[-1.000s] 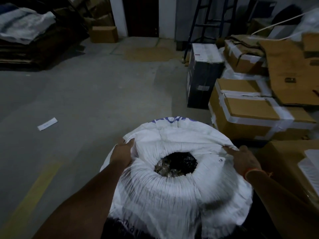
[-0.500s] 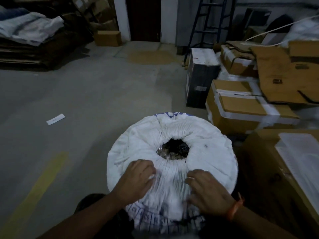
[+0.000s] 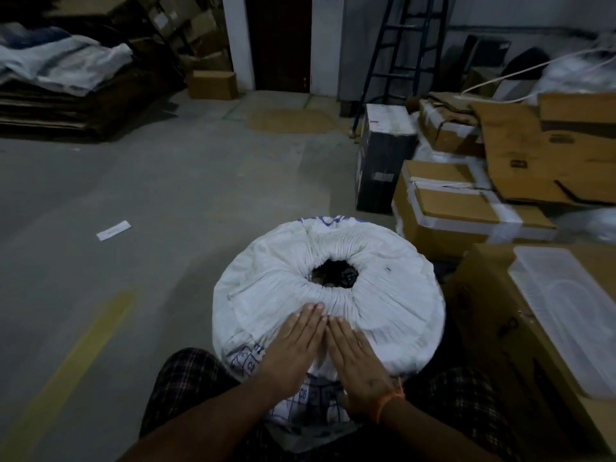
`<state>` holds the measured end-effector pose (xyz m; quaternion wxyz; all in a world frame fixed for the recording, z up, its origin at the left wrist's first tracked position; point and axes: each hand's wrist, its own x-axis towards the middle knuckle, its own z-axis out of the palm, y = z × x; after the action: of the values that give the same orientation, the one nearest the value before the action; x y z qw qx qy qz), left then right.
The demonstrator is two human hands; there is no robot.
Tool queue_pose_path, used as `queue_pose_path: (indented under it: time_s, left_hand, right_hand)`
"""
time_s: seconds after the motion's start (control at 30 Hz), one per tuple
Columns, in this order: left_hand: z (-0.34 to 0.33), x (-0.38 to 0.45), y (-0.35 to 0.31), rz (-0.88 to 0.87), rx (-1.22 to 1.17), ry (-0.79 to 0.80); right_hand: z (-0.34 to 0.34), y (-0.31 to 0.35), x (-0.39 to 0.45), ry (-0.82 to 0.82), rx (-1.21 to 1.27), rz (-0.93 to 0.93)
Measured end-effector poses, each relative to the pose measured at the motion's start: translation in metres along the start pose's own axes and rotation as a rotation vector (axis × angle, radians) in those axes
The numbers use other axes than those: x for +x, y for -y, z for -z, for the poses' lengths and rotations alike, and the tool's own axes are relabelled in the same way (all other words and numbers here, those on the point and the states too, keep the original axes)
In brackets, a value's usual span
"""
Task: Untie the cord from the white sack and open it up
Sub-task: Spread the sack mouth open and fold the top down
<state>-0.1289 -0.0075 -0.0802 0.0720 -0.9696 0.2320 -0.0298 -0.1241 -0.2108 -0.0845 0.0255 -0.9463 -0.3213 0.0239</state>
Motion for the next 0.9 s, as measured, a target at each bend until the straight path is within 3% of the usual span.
queue_pose_path:
  time_s: [0.17, 0.37, 0.47, 0.6, 0.7, 0.77, 0.8, 0.83, 0.9]
  left_hand:
    - [0.011, 0.010, -0.007, 0.100, 0.010, 0.023]
    - [0.033, 0.011, 0.005, 0.030, -0.137, -0.124]
    - [0.031, 0.002, 0.014, -0.056, -0.145, -0.039]
    - [0.020, -0.020, 0.010, -0.312, -0.089, 0.270]
    - [0.002, -0.041, -0.013, -0.462, -0.013, 0.393]
    - [-0.009, -0.050, -0.027, -0.497, -0.011, 0.364]
    - [-0.012, -0.053, -0.034, -0.488, -0.041, 0.373]
    - [-0.008, -0.055, -0.040, -0.447, -0.034, 0.498]
    - [-0.003, -0.058, -0.047, -0.410, -0.030, 0.599]
  right_hand:
    - [0.000, 0.002, 0.005, -0.110, -0.022, -0.106]
    - [0.031, -0.006, 0.010, -0.187, -0.038, -0.073]
    - [0.023, -0.019, 0.006, -0.159, 0.006, -0.026]
    - [-0.006, -0.029, -0.016, 0.184, 0.042, 0.234]
    - [-0.018, -0.014, -0.035, 0.261, -0.095, 0.320]
    - [-0.014, -0.004, -0.047, 0.572, 0.087, 0.273]
    - [-0.010, 0.001, -0.052, 0.555, 0.155, 0.217]
    - [-0.005, 0.005, -0.057, 0.522, 0.157, 0.216]
    - [-0.007, 0.008, -0.060, 0.574, 0.161, 0.229]
